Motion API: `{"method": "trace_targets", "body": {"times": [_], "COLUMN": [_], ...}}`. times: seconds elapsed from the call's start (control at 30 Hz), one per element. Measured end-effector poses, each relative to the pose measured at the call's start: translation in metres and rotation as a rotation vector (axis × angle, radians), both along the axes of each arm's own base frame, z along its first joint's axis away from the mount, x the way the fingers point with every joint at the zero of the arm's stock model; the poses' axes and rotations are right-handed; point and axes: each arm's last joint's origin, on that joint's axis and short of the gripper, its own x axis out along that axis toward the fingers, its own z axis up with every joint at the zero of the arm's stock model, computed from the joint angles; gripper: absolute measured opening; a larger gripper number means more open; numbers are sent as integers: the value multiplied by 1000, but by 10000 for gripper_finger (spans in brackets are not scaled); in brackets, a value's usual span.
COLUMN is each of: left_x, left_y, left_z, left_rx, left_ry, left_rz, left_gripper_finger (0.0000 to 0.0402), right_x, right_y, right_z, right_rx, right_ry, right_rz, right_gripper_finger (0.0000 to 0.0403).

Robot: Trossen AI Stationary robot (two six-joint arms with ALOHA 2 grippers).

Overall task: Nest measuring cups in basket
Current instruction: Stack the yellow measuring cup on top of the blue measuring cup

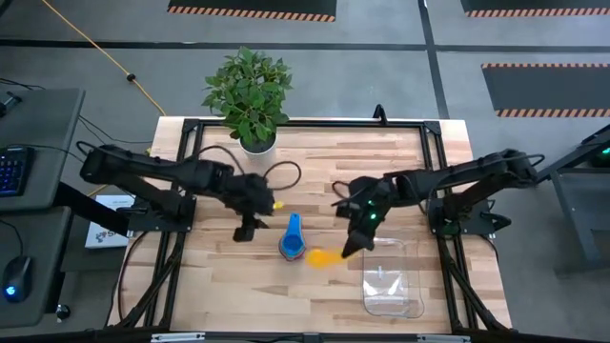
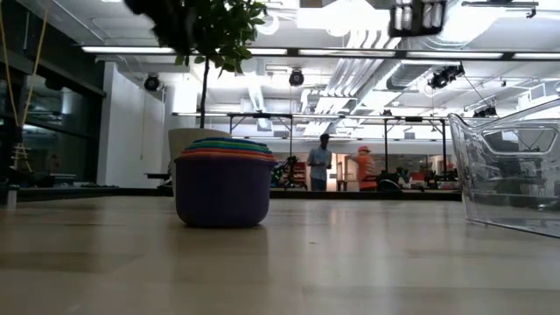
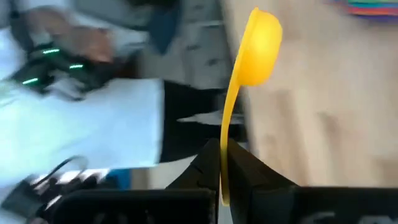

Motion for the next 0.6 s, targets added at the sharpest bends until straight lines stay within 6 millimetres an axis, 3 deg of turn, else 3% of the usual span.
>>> {"method": "trace_targets", "body": {"times": [0.17, 0.37, 0.6], "left_x": [15, 31, 34], "left_y": [-31, -63, -80], "left_z": [15, 26, 17], "left_rx": [235, 523, 783], "left_ry": [-321, -628, -643], "left_rz": [-235, -545, -713], "left_gripper_finger": [185, 189, 189], "right_x": [25, 55, 75], "right_y": [15, 16, 12], "right_z": [-9, -24, -28], "right_rx": [113, 234, 341], "right_ry": [-115, -222, -336], "right_rz": [141, 248, 314], "right_gripper_finger": [1, 0, 0]}}
